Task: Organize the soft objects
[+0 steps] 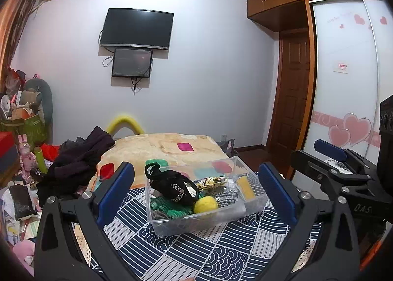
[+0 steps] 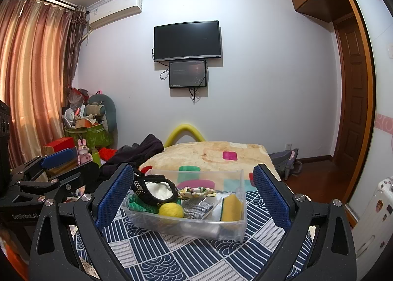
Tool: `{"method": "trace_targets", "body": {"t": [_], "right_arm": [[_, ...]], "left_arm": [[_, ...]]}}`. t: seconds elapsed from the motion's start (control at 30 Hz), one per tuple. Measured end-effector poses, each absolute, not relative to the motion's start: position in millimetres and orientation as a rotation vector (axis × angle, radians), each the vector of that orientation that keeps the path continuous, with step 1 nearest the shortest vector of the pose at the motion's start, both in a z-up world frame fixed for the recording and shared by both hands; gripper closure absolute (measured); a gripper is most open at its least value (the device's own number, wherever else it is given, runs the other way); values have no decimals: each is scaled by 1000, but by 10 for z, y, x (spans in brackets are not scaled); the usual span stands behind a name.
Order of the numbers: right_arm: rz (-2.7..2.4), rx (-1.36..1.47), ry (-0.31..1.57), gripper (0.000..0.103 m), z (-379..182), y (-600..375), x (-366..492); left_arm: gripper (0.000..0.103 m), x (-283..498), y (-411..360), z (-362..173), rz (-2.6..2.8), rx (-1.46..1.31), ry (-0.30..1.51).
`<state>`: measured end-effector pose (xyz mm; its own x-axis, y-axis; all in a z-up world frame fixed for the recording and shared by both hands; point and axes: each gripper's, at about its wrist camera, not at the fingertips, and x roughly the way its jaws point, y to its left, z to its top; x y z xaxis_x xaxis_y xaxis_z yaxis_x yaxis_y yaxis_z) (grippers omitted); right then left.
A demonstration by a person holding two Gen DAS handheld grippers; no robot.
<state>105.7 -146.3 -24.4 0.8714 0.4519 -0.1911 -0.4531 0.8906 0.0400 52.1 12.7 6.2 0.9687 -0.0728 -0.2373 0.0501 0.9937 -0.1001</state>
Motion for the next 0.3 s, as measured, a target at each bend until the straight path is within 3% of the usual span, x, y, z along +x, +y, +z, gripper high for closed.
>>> {"method": "trace_targets", "body": {"t": [0.3], "right_arm": [[473, -6, 198, 5, -243, -1464, 1057]], "left_arm": [[1, 554, 131, 52, -61, -109, 257]]}}
